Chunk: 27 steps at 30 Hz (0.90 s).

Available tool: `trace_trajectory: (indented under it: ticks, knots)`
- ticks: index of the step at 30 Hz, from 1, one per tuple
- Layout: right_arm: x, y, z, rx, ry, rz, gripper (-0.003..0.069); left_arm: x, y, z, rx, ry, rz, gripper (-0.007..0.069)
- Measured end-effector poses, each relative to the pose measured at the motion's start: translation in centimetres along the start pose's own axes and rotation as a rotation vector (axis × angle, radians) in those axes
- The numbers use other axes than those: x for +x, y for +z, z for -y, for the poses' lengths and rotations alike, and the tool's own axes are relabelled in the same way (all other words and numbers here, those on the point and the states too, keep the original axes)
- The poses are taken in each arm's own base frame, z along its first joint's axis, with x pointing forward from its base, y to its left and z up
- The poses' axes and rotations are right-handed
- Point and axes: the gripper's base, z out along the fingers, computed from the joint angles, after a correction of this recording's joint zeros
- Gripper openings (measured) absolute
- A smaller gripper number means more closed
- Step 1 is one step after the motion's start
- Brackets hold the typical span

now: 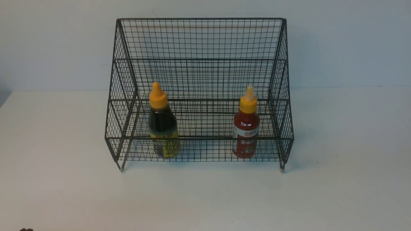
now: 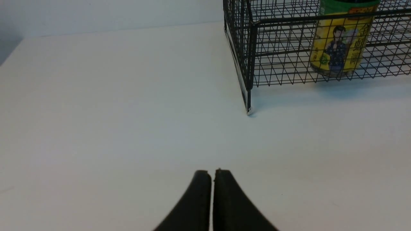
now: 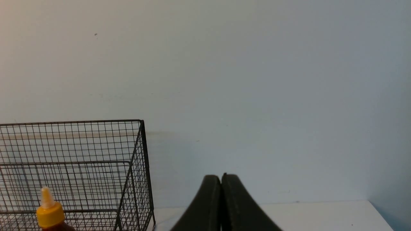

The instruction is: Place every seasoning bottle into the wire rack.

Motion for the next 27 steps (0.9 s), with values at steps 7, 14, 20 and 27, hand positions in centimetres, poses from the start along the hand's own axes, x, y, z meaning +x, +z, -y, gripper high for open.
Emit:
trace_trajectory:
  ticks: [7,14,20,27]
  knots:
    - [0.0,0.0,0.0,0.000,0.000,-0.002,-0.0015,0.0,0.0,0.0,0.000,0.001,0.000,-0.0004]
    - [0.0,0.0,0.0,0.003,-0.010,-0.002,-0.0015,0.0,0.0,0.0,0.000,0.001,0.000,-0.0004]
    - [2.1,0.6,0.5,0.015,-0.088,-0.064,-0.0015,0.0,0.0,0.0,0.000,0.001,0.000,-0.0004]
    - [10.8,1.2,1.3,0.003,-0.163,-0.205,-0.0015,0.0,0.0,0.0,0.000,0.001,0.000,-0.0004]
